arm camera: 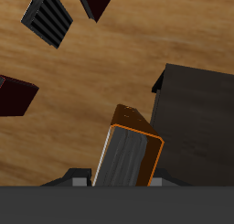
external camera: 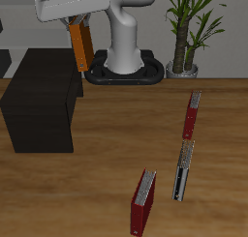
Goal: Place the orange book upright on top of the shelf
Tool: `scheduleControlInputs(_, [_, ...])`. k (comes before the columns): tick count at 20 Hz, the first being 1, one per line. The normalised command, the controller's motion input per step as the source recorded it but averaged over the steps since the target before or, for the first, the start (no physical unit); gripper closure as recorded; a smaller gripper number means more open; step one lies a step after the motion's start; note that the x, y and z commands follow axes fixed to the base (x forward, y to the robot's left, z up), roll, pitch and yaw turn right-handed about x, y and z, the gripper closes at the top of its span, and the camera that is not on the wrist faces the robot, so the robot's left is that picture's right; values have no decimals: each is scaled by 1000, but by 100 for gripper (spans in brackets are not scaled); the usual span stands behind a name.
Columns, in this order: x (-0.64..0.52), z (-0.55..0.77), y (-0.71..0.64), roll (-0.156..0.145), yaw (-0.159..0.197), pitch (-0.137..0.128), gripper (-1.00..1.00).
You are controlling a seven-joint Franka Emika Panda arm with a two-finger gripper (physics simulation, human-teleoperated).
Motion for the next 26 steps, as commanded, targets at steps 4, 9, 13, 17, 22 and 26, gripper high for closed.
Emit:
scheduleControlInputs(4, [-121,298,-364,22,-10,-22,100])
scheduleControlInputs(9, [-41,68,-309,18,-5,63,100])
scheduleControlInputs(13, [-72,37,-352,18,1,38,100])
scheduleControlInputs(17, [-22,10,-210,10,3,33,100])
scheduleControlInputs(22, [-52,156,-439,-19,-19,-10,100])
scheduleControlInputs(26, [10,124,-419,-38,-49,-8,100])
